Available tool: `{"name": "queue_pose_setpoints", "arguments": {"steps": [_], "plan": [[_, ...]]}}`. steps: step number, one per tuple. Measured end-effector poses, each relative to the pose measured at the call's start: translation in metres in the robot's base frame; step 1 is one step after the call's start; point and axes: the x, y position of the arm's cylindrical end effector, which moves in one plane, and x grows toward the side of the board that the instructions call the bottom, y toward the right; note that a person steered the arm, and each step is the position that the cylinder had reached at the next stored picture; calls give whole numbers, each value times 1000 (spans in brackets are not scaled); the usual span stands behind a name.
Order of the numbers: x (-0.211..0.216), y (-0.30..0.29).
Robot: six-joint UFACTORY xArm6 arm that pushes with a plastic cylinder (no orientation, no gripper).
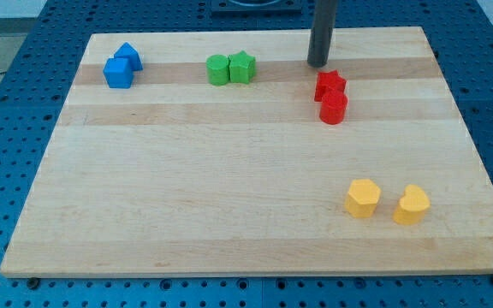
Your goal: Push the blue blocks slightly downwards
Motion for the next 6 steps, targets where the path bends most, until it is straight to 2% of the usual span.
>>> {"name": "queue_pose_setpoints", "arguments": {"steps": [1,2,3,4,6], "plan": [[-30,-53],[-86,-116],[-86,-258],[-69,-312],[42,-331]]}}
